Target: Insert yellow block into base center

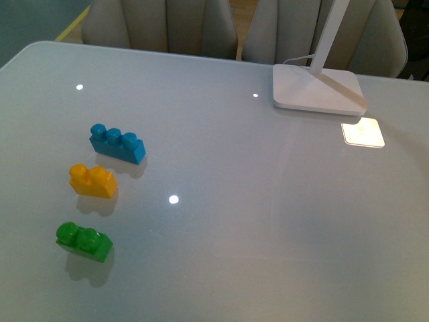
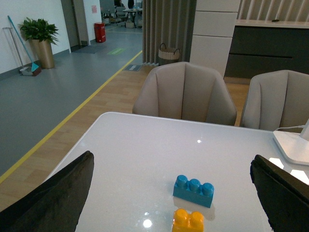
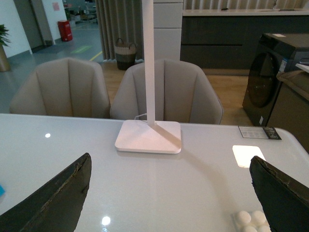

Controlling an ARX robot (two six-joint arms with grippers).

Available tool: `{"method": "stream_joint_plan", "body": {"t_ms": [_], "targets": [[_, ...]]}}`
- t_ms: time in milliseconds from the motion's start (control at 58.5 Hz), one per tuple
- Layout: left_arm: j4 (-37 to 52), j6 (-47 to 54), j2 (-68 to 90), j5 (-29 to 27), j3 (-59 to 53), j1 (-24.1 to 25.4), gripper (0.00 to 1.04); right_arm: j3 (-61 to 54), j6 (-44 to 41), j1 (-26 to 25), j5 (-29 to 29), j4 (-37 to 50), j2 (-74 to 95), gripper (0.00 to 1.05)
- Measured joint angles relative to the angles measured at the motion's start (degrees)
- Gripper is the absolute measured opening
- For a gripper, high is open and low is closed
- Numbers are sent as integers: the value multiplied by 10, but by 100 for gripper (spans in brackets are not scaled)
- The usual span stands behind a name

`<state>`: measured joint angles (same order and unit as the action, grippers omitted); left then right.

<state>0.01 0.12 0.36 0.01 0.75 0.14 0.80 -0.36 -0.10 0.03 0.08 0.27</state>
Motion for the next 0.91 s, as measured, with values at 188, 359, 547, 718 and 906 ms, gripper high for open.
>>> {"method": "stream_joint_plan", "body": {"t_ms": [188,359,547,718,906], "targets": [[0,0,0,0,0,0,97,0,0,0,0,0,0,96],[0,0,0,0,0,0,97,0,0,0,0,0,0,96],[0,0,0,0,0,0,97,0,0,0,0,0,0,96],[0,0,0,0,0,0,97,0,0,0,0,0,0,96],[0,0,0,0,0,0,97,36,37,19,67,-93,50,96]]}}
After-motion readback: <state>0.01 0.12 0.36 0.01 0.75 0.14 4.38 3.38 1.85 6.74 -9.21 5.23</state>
